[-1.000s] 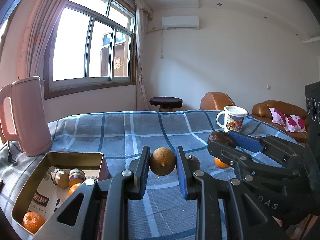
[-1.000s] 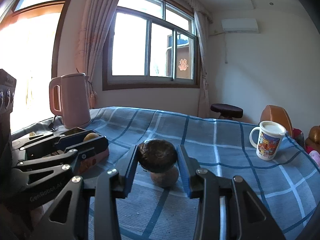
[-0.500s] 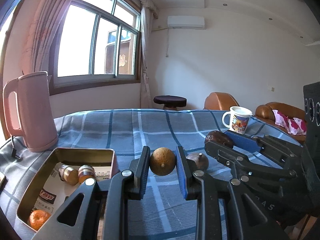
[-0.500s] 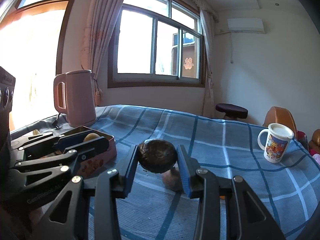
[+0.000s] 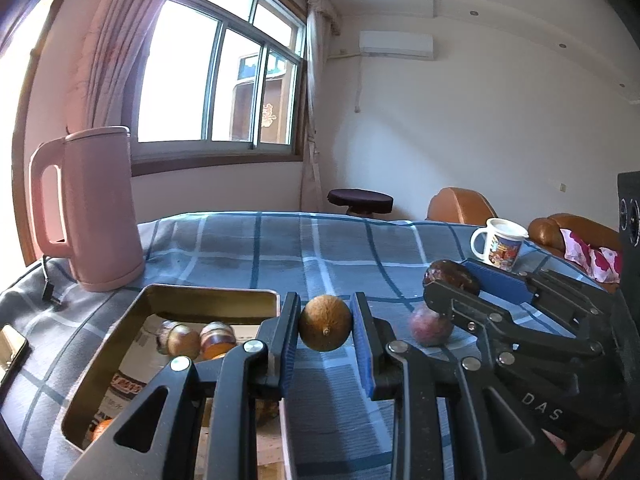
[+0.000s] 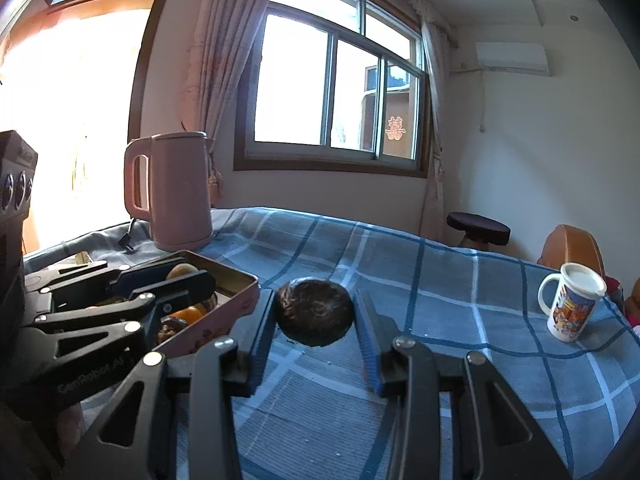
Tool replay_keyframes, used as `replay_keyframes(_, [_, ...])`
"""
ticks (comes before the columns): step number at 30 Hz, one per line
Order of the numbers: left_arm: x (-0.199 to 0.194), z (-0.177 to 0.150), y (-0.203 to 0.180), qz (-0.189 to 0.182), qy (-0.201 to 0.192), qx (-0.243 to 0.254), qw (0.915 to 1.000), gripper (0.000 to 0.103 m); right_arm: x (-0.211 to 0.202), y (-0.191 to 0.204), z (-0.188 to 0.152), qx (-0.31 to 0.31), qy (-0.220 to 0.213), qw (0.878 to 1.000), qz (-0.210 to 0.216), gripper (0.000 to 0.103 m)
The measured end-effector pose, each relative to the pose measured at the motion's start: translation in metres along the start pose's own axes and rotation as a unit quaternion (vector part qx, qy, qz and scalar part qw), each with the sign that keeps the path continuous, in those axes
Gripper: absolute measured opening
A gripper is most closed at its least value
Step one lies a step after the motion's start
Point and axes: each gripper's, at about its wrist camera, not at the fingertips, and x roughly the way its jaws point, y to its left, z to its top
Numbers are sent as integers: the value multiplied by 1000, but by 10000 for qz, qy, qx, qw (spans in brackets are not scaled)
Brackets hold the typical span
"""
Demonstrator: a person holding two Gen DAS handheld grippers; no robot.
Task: Organize fruits
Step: 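Carry the tan fruit toward the tin box while the right gripper carries the dark brown fruit there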
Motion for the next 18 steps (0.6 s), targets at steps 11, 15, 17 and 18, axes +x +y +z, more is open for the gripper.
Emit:
replay_keyframes(11, [-9,0,24,230,6,-64,9997,27,10,21,8,-133,9,9997,207,42])
replay_keyframes(15, [-11,1,33,346,17,-120,9993,27,12,29,11,-194,5,9994,279,42])
replay_keyframes(17, [-11,2,37,396,24,-148,9991,27,13,33,12,-221,4,9993,315,42])
replay_keyframes(18, [-12,2,39,419,25,-154,9990,27,14,35,13,-231,6,9992,335,42])
